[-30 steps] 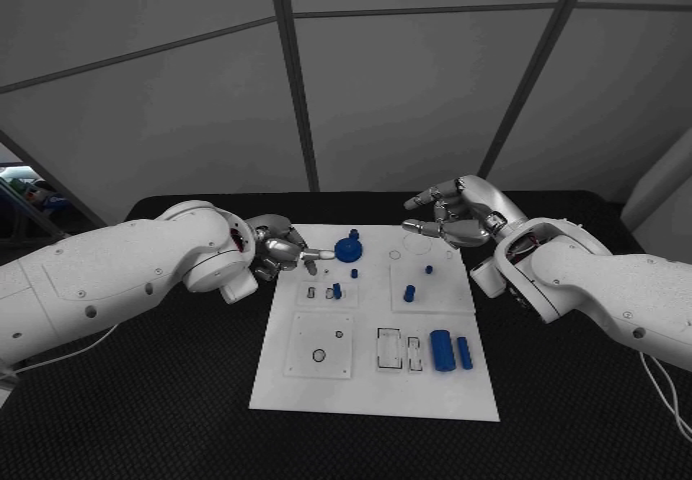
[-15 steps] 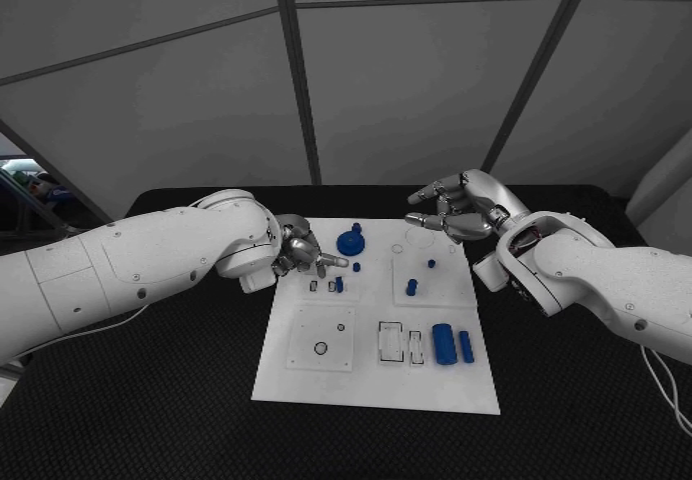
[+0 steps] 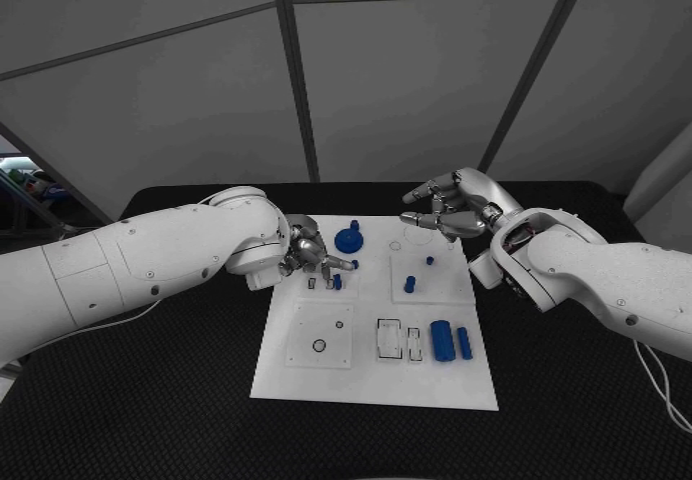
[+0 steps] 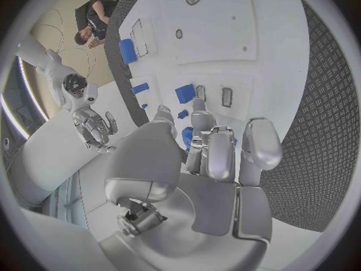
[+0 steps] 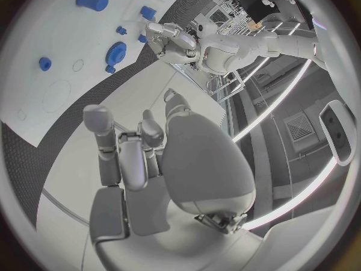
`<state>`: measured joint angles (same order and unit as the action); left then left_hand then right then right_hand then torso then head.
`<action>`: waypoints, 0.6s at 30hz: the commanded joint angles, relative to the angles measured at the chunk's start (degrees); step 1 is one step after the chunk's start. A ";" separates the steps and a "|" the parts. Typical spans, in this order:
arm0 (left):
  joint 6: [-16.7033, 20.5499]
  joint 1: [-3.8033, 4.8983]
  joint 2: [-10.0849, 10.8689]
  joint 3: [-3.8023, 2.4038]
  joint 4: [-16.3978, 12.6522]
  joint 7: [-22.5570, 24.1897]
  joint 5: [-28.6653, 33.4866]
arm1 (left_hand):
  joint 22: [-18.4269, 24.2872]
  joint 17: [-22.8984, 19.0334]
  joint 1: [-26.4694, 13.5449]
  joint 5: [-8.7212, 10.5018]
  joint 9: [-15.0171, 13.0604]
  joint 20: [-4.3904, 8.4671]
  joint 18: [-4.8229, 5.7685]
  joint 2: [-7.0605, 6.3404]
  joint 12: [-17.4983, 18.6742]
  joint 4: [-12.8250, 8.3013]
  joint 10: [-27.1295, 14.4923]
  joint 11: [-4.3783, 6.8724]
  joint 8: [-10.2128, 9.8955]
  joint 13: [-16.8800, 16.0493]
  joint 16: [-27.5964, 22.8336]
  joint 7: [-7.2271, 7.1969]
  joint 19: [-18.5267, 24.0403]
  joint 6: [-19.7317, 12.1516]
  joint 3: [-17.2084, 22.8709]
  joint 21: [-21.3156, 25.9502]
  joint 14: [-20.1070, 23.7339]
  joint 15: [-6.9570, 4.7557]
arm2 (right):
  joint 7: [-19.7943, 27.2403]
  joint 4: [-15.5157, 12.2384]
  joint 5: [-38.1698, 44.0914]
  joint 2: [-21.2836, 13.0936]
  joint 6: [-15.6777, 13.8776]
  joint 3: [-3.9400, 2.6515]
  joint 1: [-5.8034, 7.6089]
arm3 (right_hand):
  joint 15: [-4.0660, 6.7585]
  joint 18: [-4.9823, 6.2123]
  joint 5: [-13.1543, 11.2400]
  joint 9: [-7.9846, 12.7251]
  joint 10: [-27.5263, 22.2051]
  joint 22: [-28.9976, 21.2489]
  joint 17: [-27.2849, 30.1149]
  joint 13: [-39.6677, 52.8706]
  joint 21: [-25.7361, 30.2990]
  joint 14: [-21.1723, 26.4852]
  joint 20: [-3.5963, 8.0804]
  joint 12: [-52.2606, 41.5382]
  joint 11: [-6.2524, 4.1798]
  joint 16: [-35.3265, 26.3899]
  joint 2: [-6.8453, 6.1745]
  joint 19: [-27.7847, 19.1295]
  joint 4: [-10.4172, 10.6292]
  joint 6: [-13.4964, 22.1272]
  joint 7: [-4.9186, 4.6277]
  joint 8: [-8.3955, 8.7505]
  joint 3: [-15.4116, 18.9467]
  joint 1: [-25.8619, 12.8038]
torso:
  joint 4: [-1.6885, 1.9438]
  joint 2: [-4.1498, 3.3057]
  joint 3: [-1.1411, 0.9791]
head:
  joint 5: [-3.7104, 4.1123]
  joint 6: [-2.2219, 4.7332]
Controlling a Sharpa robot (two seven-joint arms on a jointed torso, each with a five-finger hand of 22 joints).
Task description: Assemble the parts on the task board
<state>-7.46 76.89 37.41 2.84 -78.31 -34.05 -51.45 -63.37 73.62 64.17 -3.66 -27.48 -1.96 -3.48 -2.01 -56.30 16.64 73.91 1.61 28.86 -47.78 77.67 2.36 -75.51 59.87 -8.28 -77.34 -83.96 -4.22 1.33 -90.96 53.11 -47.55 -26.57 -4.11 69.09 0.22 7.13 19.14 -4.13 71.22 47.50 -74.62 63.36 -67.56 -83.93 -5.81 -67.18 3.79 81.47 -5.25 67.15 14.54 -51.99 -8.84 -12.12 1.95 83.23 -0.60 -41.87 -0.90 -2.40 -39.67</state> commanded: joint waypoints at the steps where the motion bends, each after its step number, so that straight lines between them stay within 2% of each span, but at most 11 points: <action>1: -1.81 0.11 -0.31 -0.01 0.23 -0.35 -0.77 | 0.00 0.07 0.96 -0.27 -0.48 0.09 -1.95 0.23 0.30 -0.10 -0.45 -0.02 0.47 0.13 0.10 -0.04 0.38 -0.65 0.51 0.22 -2.17 -0.52 | -0.34 0.02 1.10 0.15 0.65 -0.04 0.09 | 0.31 0.97 0.31 0.05 -0.44 -0.16 0.14 -0.12 0.27 -2.17 0.08 0.27 -0.05 -0.28 0.14 -0.36 -0.03 -0.28 0.18 -0.26 0.34 -0.44 | -0.03 -0.01 -0.03 | -0.08 -0.14; 18: -2.93 0.11 -1.93 -0.01 1.43 -0.14 -0.78 | -0.14 0.10 2.89 -0.52 -2.06 0.14 -1.93 0.82 0.20 -0.27 -0.42 0.05 1.41 0.26 0.08 -0.13 0.37 -1.35 1.44 0.25 -2.18 -0.57 | -0.69 0.35 1.34 0.54 0.90 -0.04 0.08 | 0.32 0.98 0.43 0.05 -0.48 -0.27 0.21 -0.20 0.36 -2.16 0.09 0.34 -0.06 -0.34 0.16 -0.39 -0.01 -0.28 0.19 -0.29 0.34 -0.44 | -0.02 0.02 0.02 | -0.02 -0.62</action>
<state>-9.25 76.90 35.64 2.86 -77.02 -34.07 -51.81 -63.46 73.66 66.59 -3.96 -29.47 -1.96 -7.36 -1.12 -56.30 16.29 73.92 1.61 30.04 -47.57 77.67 2.15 -75.52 58.85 -7.11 -77.34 -84.16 -4.41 0.69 -90.59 54.08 -47.08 -26.11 -4.11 69.09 0.22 7.13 19.42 -4.13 71.23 47.28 -74.46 63.21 -67.56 -83.93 -5.72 -67.18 3.79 81.47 -5.25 67.06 14.54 -51.99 -8.84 -12.20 1.95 83.24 -0.60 -41.87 -0.90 -2.40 -40.20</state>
